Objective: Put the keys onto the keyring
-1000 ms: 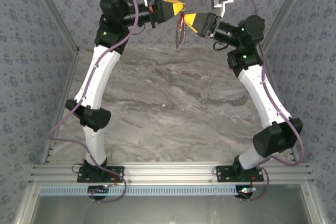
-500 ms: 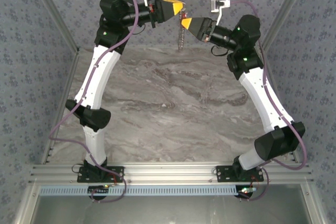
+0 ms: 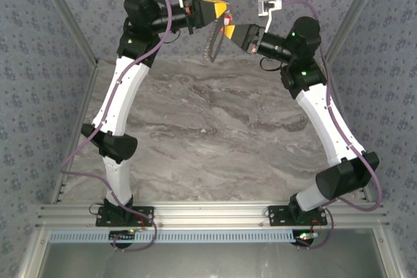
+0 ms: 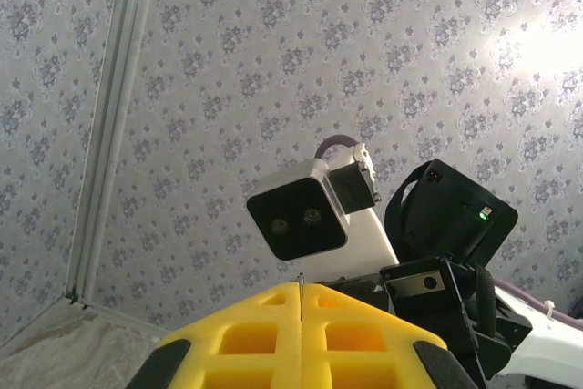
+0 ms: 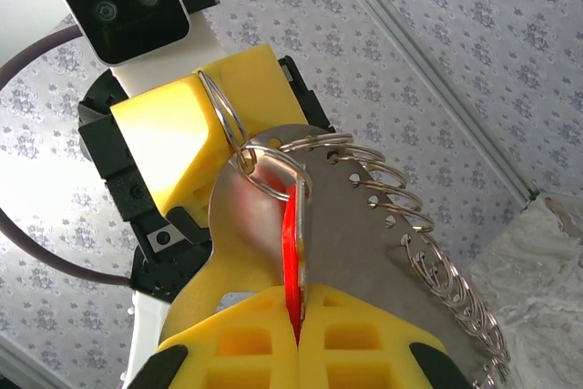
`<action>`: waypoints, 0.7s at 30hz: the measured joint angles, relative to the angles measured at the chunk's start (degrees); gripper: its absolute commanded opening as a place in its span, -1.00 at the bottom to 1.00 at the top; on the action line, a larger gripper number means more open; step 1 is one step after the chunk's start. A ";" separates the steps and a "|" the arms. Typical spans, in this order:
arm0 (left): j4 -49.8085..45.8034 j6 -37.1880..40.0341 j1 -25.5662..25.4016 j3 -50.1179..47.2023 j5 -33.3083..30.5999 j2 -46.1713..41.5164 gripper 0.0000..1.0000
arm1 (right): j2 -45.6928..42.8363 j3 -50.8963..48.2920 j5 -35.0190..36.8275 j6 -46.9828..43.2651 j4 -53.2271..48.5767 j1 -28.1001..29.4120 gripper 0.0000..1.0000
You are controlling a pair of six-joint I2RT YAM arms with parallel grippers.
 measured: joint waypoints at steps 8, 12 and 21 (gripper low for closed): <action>0.31 -0.20 0.02 0.00 -0.02 0.00 -1.00 | 0.02 1.01 0.04 -0.83 -1.79 0.50 -1.00; 1.27 -0.55 0.02 0.00 -0.02 -0.02 -1.00 | 0.96 2.86 0.04 -0.83 -2.43 1.09 -1.00; 3.67 -1.95 0.02 0.00 -0.83 -0.04 -1.00 | 3.91 6.95 0.00 -0.83 -2.78 1.77 -1.00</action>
